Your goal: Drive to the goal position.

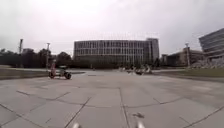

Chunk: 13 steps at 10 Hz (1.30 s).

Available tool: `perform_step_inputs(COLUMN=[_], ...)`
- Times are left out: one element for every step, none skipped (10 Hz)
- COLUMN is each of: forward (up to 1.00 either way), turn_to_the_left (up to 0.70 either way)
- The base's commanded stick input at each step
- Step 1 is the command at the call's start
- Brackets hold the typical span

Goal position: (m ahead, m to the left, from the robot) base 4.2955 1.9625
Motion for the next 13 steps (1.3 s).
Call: perform_step_inputs(forward=[0.5, 0.5, 0.5, 0.5, 0.5, 0.5, 0.5, 0.5, 0.5, 0.5, 0.5, 0.5, 0.5], turn_to_the_left=[0.0, 0.0, 0.0, 0.0, 0.0, 0.0, 0.0, 0.0, 0.0, 0.0, 0.0, 0.0, 0.0])
